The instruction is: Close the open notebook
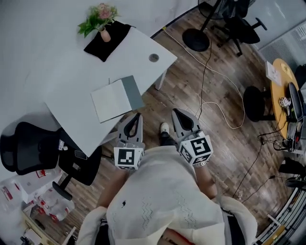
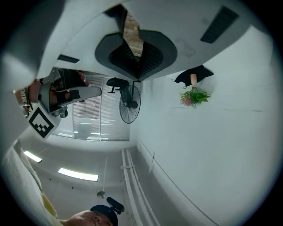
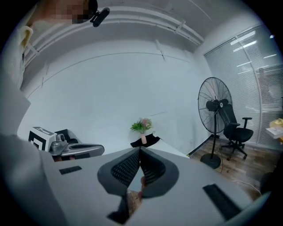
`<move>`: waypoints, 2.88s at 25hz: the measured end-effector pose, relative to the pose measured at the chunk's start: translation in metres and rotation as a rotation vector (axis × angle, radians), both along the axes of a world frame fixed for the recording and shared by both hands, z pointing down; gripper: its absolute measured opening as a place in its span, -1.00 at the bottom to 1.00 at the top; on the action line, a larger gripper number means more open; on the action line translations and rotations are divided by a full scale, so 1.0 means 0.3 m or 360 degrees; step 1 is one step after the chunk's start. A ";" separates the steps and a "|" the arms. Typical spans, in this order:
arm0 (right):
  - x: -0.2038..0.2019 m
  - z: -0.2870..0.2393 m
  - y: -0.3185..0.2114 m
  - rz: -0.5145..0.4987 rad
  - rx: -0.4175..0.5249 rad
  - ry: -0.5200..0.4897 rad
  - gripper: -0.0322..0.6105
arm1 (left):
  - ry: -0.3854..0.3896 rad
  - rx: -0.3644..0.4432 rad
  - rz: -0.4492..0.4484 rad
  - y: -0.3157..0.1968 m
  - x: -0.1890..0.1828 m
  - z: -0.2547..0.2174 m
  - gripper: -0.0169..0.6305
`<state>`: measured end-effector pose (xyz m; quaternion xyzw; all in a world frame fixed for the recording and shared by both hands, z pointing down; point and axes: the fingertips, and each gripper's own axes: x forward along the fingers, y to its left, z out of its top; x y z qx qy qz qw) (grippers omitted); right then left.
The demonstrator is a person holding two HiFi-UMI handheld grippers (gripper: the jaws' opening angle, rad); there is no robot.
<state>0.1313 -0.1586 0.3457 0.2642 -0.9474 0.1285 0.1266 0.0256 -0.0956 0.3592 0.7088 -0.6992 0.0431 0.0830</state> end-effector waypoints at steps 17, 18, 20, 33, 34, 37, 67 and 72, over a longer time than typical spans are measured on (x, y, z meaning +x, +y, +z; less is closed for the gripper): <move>-0.149 0.022 -0.147 -0.0617 -0.0019 -0.0030 -0.90 | -0.0052 -0.0099 -0.0573 -0.029 -0.041 0.076 -0.91; -0.160 0.027 -0.146 -0.0648 -0.0021 -0.0028 -0.90 | -0.0062 -0.0107 -0.0596 -0.024 -0.046 0.083 -0.91; -0.177 0.035 -0.143 -0.0702 -0.0026 -0.0023 -0.90 | -0.0080 -0.0126 -0.0637 -0.015 -0.051 0.096 -0.91; -0.233 0.084 -0.120 -0.0844 -0.0083 0.0063 -0.90 | -0.0132 -0.0269 -0.0652 -0.022 -0.084 0.243 -0.91; -0.235 0.091 -0.117 -0.0849 -0.0085 0.0074 -0.90 | -0.0130 -0.0286 -0.0645 -0.026 -0.087 0.261 -0.91; -0.239 0.106 -0.110 -0.0852 -0.0092 0.0098 -0.90 | -0.0121 -0.0334 -0.0630 -0.037 -0.092 0.317 -0.91; -0.256 0.346 -0.156 -0.0614 -0.0316 0.0345 -0.90 | -0.0334 -0.0888 -0.0229 -0.150 -0.107 0.836 -0.40; -0.238 0.367 -0.185 -0.0496 -0.0346 0.0362 -0.90 | -0.0566 -0.1018 -0.0143 -0.167 -0.114 0.927 -0.39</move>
